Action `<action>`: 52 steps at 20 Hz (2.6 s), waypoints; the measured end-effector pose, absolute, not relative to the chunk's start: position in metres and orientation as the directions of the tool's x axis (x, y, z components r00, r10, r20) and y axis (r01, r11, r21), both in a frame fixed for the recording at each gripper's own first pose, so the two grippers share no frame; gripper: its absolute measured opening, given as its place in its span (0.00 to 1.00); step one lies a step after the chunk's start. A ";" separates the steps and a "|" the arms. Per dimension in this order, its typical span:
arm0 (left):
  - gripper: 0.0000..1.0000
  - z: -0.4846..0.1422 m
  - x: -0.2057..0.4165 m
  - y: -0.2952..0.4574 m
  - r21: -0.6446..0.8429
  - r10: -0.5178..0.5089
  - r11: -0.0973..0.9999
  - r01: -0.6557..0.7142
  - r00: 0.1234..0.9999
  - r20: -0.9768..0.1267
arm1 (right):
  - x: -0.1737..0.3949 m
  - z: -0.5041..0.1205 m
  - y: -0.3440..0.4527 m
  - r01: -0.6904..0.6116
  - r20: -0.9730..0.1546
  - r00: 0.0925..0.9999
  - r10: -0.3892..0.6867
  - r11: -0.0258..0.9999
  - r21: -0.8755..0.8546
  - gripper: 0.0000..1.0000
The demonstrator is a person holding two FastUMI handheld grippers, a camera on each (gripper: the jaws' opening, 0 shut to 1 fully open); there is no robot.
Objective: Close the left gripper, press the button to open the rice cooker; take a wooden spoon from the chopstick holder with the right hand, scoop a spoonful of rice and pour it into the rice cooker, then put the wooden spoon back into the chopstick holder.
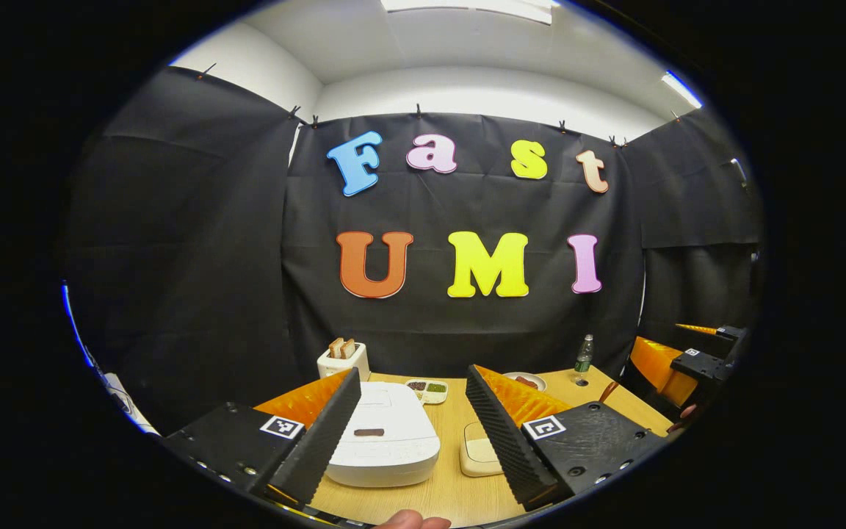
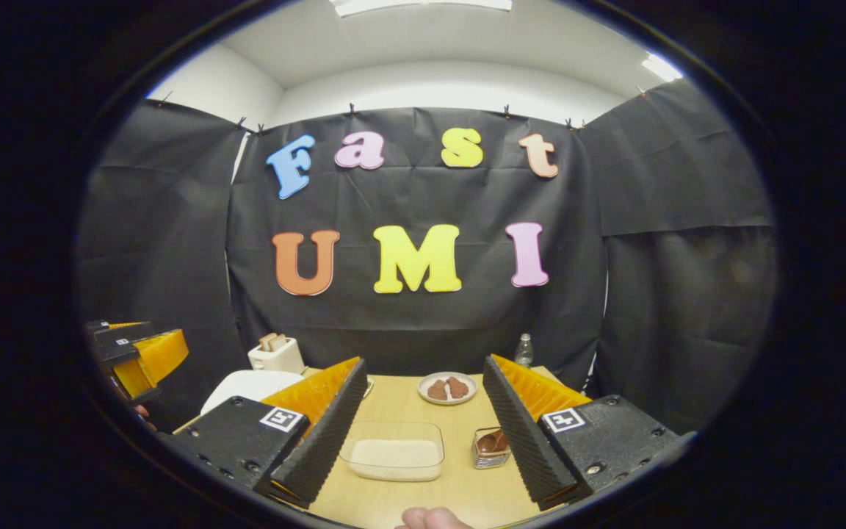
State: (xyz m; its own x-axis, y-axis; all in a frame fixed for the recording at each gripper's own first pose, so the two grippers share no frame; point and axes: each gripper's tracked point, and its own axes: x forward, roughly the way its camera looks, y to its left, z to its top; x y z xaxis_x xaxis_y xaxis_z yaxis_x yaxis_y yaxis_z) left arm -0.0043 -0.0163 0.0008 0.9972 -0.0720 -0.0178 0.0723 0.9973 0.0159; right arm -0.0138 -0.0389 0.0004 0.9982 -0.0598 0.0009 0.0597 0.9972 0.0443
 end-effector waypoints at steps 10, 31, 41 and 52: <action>0.93 -0.013 0.003 -0.019 0.003 -0.053 0.999 0.054 0.996 -0.068 | -0.002 -0.008 -0.052 0.061 -0.019 0.998 -0.060 0.998 0.029 1.00; 0.02 -0.145 0.098 0.028 -0.130 -0.087 0.991 0.010 0.790 -0.607 | 0.059 -0.052 -0.134 0.147 -0.136 0.981 -0.141 0.989 0.030 1.00; 0.00 -0.213 0.125 0.041 -0.187 -0.107 0.981 -0.040 0.698 -0.708 | 0.076 -0.075 -0.165 0.195 -0.205 0.960 -0.191 0.981 0.000 1.00; 0.00 -0.222 0.123 0.041 -0.155 -0.053 0.984 -0.087 0.686 -0.725 | 0.092 -0.071 -0.156 0.165 -0.214 0.963 -0.165 0.986 -0.015 1.00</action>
State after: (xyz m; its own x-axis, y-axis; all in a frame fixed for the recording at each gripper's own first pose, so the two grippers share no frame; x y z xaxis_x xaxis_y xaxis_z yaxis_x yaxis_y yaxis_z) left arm 0.1230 0.0410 -0.2218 0.6862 -0.0531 -0.7254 -0.0872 0.9841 -0.1546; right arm 0.0923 -0.1562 -0.0706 0.9628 -0.1647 -0.2142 0.1654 0.9861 -0.0147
